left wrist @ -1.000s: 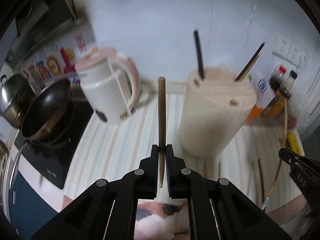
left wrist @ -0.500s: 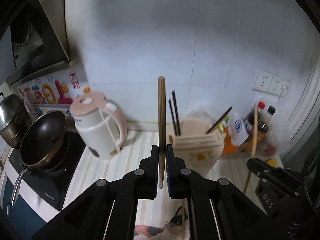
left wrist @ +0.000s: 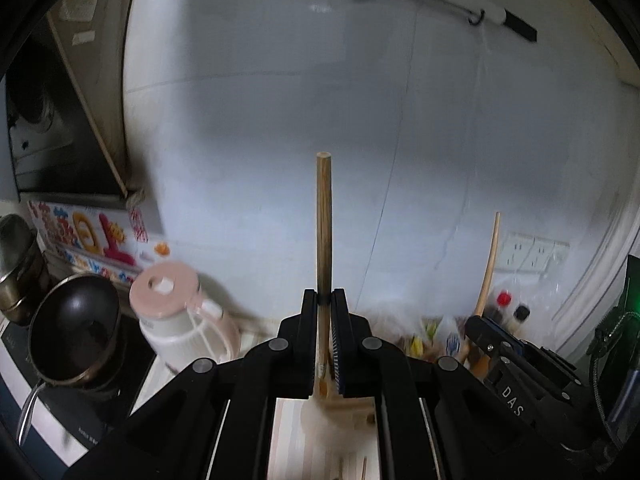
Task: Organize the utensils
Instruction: 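Lower both wooden chopsticks into the holder slots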
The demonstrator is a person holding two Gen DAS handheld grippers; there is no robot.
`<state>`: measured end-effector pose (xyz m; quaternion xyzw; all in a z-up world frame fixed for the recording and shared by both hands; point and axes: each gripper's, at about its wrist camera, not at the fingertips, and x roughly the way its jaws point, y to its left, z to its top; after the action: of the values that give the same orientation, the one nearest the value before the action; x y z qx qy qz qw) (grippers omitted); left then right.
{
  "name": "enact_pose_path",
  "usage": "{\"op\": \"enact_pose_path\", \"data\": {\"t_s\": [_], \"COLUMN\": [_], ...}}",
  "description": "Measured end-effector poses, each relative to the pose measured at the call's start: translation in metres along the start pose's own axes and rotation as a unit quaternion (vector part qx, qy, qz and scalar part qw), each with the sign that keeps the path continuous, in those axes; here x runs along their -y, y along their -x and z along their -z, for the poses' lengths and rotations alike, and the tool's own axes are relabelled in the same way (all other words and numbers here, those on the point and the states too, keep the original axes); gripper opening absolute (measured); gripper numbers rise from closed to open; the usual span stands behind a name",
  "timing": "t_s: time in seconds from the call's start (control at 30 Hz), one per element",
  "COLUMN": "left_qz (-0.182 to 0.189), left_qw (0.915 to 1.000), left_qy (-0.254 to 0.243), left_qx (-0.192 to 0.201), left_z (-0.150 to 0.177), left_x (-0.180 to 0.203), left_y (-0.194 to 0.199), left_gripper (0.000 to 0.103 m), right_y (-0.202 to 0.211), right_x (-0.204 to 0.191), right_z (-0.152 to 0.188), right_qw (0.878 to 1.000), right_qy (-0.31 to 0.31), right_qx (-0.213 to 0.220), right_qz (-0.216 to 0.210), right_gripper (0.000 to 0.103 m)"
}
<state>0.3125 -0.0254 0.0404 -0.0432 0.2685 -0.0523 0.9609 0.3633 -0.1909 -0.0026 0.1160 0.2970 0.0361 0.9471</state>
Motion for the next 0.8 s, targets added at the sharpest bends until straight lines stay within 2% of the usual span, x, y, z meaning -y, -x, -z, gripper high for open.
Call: {"op": "enact_pose_path", "data": {"t_s": [0.13,0.33,0.53,0.8], "left_qz": [0.006,0.029,0.038,0.028], "left_qw": [0.9999,0.9992,0.9979,0.9974], "left_qy": [0.002,0.025,0.039,0.037], "left_qx": [0.013,-0.010,-0.034,-0.055], "left_z": [-0.017,-0.019,-0.007,0.013], "left_x": [0.004,0.004,0.004,0.008], "left_y": [-0.016,-0.052,-0.083,-0.114], "left_gripper": [0.004,0.004,0.004,0.004], "right_y": [-0.012,-0.045,-0.074,-0.101], "right_x": [-0.002,0.001,0.011,0.027], "right_z": [-0.023,-0.038,-0.034,-0.022], "right_qw": [0.999,0.997,0.996,0.996], "right_qy": [-0.007,-0.019,-0.018,-0.021], "right_qx": [0.033,0.066,0.081,0.086], "right_qz": [-0.010,-0.022,-0.015,-0.020], "right_gripper": [0.007,0.007,0.007,0.007]}}
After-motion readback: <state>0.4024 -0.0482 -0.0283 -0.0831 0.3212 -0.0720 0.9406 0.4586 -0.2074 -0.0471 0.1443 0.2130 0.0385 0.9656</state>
